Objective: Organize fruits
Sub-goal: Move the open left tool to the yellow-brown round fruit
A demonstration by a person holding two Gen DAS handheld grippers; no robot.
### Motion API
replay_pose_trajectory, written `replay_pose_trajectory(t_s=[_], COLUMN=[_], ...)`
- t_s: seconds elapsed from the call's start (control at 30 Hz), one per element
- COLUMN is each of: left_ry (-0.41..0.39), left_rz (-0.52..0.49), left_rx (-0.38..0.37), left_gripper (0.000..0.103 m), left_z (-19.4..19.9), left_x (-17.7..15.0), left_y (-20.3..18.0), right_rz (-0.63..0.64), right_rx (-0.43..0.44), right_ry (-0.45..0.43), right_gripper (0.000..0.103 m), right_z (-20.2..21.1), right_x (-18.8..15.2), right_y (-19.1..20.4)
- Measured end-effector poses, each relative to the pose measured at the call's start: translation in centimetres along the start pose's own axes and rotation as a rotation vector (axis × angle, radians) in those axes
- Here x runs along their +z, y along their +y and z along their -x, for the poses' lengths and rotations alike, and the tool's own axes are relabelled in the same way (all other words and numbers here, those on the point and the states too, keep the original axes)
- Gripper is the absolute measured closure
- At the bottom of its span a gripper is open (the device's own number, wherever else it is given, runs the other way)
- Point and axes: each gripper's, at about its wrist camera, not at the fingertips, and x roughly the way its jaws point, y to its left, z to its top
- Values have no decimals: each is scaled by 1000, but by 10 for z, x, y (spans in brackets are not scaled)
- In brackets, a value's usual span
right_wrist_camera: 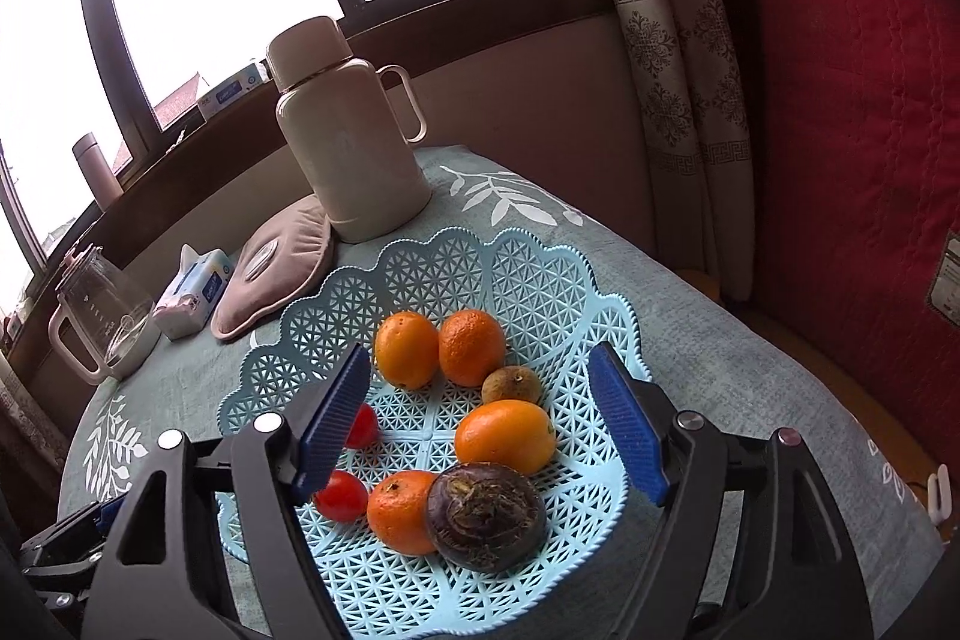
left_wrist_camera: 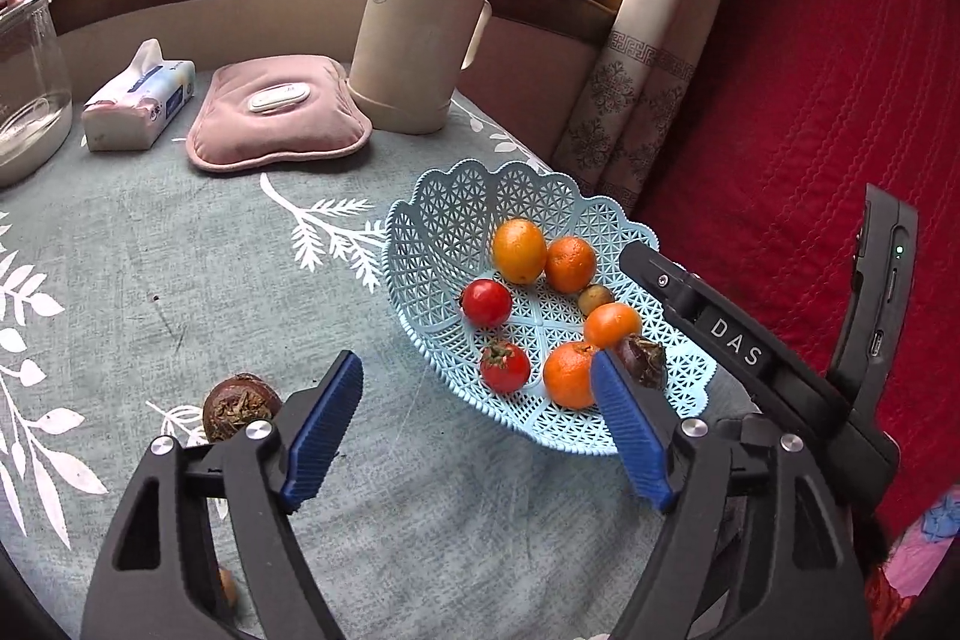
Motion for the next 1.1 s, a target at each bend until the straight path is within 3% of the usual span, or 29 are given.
replay_pose_trajectory(t_s=[0.13, 0.3, 1.1], left_ry=[-11, -37, -100], left_rz=[38, 57, 227], left_rx=[17, 93, 299], left_gripper=[15, 11, 11], left_z=[8, 19, 88], left_x=[-2, -4, -32], left_y=[12, 27, 106], right_rz=[5, 4, -16], right_rx=[-4, -4, 12], right_ry=[-6, -11, -25], right_gripper=[23, 19, 18], right_z=[1, 1, 8], right_x=[-1, -2, -2], right_y=[1, 1, 0])
